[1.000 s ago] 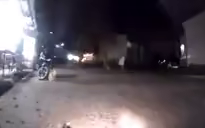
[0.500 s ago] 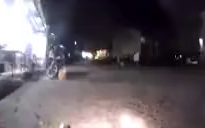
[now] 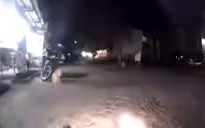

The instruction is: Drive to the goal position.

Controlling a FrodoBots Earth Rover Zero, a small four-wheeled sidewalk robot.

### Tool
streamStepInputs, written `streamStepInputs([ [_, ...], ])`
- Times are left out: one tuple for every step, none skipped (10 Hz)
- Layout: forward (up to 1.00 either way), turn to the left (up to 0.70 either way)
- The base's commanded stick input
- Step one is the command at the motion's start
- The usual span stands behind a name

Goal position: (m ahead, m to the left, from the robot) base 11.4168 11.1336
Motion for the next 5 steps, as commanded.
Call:
streamStepInputs([
  [1.00,0.00],
  [1.00,0.00],
  [1.00,0.00],
  [1.00,0.00],
  [1.00,0.00],
])
